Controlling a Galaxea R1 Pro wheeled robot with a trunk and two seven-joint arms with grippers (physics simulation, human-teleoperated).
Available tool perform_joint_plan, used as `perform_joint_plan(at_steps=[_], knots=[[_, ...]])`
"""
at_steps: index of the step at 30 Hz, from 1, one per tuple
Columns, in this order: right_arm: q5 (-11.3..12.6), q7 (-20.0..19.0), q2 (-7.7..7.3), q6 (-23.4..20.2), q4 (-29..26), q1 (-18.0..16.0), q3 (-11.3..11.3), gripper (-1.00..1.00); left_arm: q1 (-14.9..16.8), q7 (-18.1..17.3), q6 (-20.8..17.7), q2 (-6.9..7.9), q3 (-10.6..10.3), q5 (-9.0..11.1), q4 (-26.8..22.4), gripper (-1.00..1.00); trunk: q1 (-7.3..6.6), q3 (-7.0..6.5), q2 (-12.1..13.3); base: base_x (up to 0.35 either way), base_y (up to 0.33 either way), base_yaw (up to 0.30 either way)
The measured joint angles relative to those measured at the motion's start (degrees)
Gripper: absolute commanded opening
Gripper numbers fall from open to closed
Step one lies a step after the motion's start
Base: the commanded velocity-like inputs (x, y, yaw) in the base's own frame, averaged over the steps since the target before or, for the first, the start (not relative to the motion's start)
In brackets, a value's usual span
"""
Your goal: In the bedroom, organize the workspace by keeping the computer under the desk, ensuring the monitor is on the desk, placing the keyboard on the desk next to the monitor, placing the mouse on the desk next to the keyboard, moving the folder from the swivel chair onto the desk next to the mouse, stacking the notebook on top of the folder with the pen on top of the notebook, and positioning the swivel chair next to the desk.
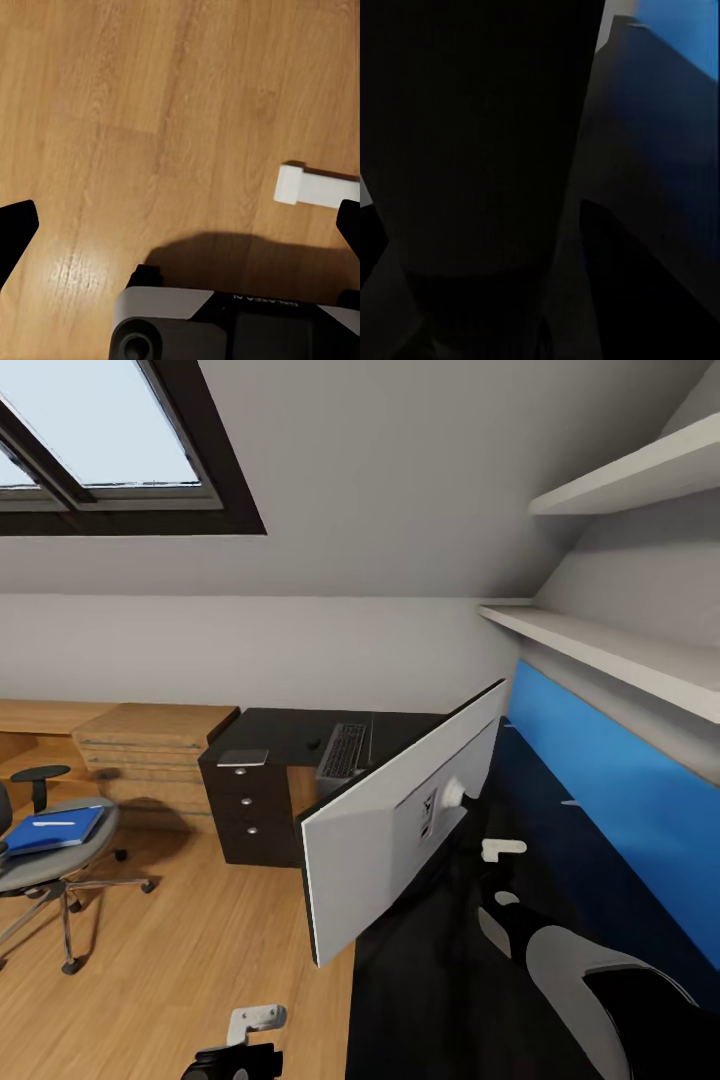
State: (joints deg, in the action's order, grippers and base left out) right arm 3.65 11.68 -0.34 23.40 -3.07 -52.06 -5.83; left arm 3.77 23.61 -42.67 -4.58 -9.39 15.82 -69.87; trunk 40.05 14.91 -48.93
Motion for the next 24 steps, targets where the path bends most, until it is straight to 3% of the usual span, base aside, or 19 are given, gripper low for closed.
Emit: perform_joint_plan(at_steps=[10,24], knots=[[1.03,0.18,-0.03,0.15,0.23,0.04,-1.45,-1.0,-0.02,0.01,0.0,0.0,0.04,0.0,-0.02,1.0,0.0,-0.39,0.01,0.0,0.0,-0.246],[0.99,0.1,-0.02,0.17,0.31,0.03,-1.31,-1.0,0.02,-0.01,0.0,0.0,-0.01,0.0,-0.02,1.0,0.0,-1.02,0.01,0.0,0.0,-0.225]])
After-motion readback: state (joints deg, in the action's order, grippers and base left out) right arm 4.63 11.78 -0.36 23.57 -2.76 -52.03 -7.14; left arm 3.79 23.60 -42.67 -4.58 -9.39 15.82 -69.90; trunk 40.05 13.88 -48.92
